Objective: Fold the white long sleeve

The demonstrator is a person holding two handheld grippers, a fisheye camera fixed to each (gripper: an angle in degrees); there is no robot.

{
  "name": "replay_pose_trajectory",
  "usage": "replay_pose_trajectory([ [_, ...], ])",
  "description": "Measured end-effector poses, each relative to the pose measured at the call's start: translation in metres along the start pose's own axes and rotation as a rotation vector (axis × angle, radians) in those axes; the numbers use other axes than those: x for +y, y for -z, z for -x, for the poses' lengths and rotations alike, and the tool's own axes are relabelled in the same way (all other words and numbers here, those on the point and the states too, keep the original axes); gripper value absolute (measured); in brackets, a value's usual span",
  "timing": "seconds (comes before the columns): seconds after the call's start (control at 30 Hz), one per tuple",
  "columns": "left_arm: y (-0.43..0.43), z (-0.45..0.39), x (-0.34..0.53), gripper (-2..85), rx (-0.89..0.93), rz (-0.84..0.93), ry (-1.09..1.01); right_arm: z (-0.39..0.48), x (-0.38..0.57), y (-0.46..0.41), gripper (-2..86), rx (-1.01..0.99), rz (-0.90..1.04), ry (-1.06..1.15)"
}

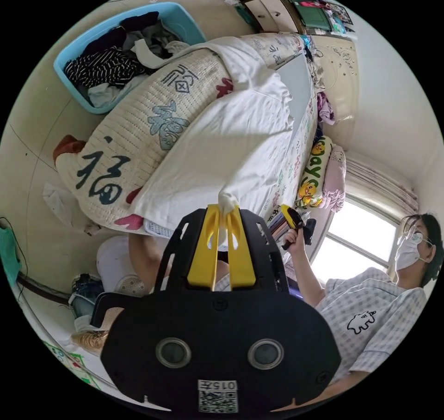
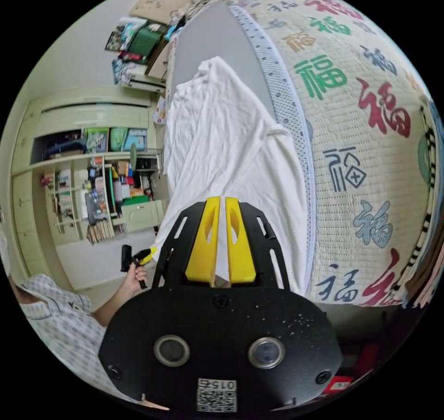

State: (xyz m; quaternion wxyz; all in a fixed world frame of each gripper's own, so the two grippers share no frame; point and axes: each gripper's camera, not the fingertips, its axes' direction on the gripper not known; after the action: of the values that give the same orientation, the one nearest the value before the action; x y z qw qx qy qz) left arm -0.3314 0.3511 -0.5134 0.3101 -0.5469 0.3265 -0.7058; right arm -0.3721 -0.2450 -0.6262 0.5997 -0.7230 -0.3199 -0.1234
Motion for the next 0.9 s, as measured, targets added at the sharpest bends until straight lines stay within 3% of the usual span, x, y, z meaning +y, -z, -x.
replay_pose_trajectory([
  [0.17,-0.001,0.006,-0.008,5.4,-0.096,0.056,0.024,-0.045,0.011,-0.013,7.2,-0.247,-0.167,-0.214],
  [0.3,-0.003,-0.041,-0.032,7.7,-0.358,-0.025,-0.091,-0.053,0.01,-0.024,8.5,-0.23,-0.186,-0.257],
  [0.57,-0.119,-0.224,-0.176,9.0,-0.104,-0.039,-0.468,-0.056,0.013,-0.052,8.8,-0.296,-0.16,-0.346],
  [0.7,-0.201,-0.306,-0.237,9.1,-0.212,0.021,-0.548,-0.053,0.027,-0.056,8.3,-0.32,-0.149,-0.35],
  [0.9,-0.275,-0.353,-0.273,9.2,-0.405,0.121,-0.573,-0.049,0.039,-0.064,8.1,-0.447,-0.148,-0.321],
])
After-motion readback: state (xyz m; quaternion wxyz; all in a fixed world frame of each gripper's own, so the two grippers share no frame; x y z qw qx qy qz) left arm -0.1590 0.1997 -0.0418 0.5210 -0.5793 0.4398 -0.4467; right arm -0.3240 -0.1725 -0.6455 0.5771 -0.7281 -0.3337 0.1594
